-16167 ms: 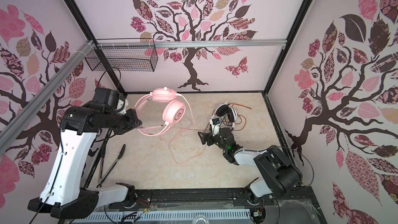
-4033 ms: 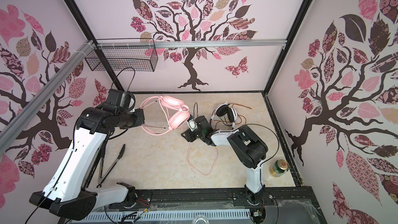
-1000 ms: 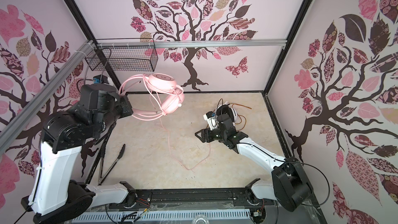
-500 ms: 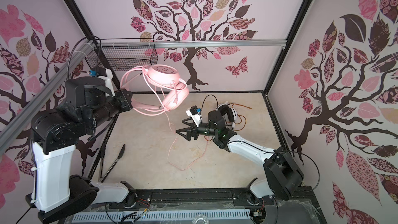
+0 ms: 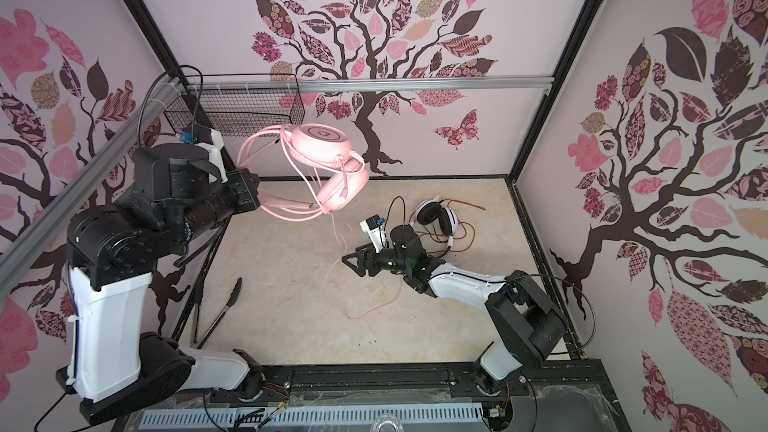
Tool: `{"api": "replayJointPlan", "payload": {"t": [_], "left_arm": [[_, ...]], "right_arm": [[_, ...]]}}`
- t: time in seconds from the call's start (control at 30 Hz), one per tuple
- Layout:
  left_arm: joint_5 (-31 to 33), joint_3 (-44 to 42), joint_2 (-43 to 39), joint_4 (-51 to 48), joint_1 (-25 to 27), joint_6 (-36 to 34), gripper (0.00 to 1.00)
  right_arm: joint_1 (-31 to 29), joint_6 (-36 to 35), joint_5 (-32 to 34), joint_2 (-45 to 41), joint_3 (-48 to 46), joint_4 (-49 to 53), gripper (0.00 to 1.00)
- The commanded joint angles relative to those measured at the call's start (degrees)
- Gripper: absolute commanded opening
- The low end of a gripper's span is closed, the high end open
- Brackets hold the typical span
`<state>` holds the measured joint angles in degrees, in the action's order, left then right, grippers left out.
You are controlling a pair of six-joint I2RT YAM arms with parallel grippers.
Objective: Wrap the headphones
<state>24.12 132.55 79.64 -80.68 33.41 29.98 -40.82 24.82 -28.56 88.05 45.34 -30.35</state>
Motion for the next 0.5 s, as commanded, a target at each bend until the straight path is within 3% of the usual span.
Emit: {"api": "replayJointPlan", "payload": {"t": [0.0, 0.27, 0.47], "left_arm": [[-1.08, 1.76, -0.24, 4.81, -0.05, 1.73, 0.0], [-0.48, 1.31, -0.77, 4.51, -0.03, 1.67, 0.0], [-0.13, 1.26, -1.3, 4.35, -0.02, 1.53, 0.0]], "right_arm": [[-0.44, 7.86, 1.24, 2.4, 0.91, -5.43, 0.71], [-2.57, 14.9, -7.08, 11.18, 5.81, -12.45, 0.64], [-3.66, 18.17, -8.95, 13.84, 6.34, -17.87, 0.63]]}}
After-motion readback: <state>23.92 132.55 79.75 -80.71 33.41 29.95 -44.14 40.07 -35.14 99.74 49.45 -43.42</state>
